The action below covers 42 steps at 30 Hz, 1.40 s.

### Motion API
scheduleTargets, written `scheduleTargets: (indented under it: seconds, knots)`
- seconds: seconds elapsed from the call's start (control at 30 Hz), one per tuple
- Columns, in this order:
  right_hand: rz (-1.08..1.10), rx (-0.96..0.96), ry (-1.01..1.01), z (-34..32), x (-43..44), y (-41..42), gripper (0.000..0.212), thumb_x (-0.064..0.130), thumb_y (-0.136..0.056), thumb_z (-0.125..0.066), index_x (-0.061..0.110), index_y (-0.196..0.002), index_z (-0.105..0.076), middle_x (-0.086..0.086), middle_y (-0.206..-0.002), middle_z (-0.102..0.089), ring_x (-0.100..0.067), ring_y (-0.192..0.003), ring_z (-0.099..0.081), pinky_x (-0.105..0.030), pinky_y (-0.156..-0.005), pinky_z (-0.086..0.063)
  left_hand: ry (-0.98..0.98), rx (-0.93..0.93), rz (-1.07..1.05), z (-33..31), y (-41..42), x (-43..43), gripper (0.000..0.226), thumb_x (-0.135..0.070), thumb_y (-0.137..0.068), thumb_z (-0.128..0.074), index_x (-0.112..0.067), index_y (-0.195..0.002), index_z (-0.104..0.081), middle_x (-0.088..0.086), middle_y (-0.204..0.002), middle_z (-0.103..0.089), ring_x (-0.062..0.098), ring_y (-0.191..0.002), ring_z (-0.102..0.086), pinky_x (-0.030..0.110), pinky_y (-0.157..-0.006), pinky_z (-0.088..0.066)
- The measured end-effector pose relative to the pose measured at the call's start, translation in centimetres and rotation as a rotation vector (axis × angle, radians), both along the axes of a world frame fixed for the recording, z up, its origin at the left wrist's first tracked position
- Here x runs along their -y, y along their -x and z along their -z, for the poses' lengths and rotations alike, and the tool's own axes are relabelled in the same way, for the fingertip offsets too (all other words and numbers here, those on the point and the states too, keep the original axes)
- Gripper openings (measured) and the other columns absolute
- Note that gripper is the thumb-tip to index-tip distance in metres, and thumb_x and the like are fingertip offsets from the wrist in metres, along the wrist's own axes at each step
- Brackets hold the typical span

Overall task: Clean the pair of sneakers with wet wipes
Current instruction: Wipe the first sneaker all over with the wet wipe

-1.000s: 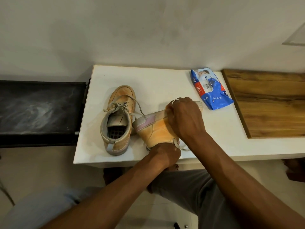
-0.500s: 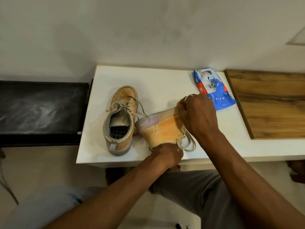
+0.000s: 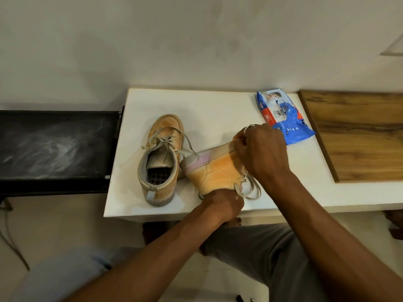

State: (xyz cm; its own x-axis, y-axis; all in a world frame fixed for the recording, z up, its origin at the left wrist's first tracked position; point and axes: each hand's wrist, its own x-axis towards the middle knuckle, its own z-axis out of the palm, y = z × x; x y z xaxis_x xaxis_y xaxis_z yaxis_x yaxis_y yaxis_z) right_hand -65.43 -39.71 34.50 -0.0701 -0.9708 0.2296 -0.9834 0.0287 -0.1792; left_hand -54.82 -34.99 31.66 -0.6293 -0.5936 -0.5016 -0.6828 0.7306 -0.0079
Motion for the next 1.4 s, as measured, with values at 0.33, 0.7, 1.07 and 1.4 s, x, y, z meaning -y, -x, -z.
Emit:
scheduleTargets:
  seconds: [0.33, 0.7, 1.07, 1.4]
  knots:
    - [-0.185, 0.161, -0.067, 1.2, -0.9, -2.9, 0.023, 0.025, -0.092, -0.056, 0.01, -0.09, -0.074, -0.007, -0.08, -0.068, -0.019, -0.074, -0.056, -0.032, -0.067, -0.044, -0.068, 0.004, 0.181, 0.1, 0.0, 0.3, 0.038, -0.022, -0.104, -0.033, -0.002, -0.125, -0.056, 0.012, -0.126, -0.06, 0.003, -0.061, -0.043, 0.002, -0.047, -0.04]
    - [0.052, 0.027, 0.009, -0.6, 0.1, 1.1, 0.025, 0.028, -0.093, -0.057, 0.012, -0.097, -0.075, -0.007, -0.081, -0.07, -0.023, -0.075, -0.062, -0.041, -0.077, -0.053, 0.114, 0.097, 0.187, 1.0, 0.3, 0.0, 0.042, -0.017, -0.101, -0.047, -0.003, -0.14, -0.042, 0.013, -0.149, -0.039, 0.027, -0.134, -0.039, 0.037, -0.109, -0.03]
    - [-0.209, 0.094, -0.102, 0.8, -0.9, -2.9, 0.027, 0.029, -0.094, -0.052, 0.012, -0.096, -0.073, -0.007, -0.087, -0.07, -0.021, -0.08, -0.058, -0.036, -0.072, -0.047, -0.098, -0.01, 0.201, 0.2, -0.4, 0.5, 0.037, -0.021, -0.103, -0.035, 0.002, -0.124, -0.057, 0.015, -0.127, -0.06, 0.004, -0.06, -0.042, 0.009, -0.051, -0.041]
    - [0.043, 0.018, -0.027, -0.3, 0.2, 0.8, 0.024, 0.026, -0.094, -0.053, 0.013, -0.097, -0.073, -0.006, -0.085, -0.069, -0.024, -0.079, -0.061, -0.044, -0.076, -0.053, -0.052, 0.072, 0.012, 0.5, 0.0, 0.5, 0.04, -0.013, -0.102, -0.039, 0.003, -0.138, -0.042, 0.02, -0.148, -0.038, 0.032, -0.134, -0.038, 0.039, -0.11, -0.03]
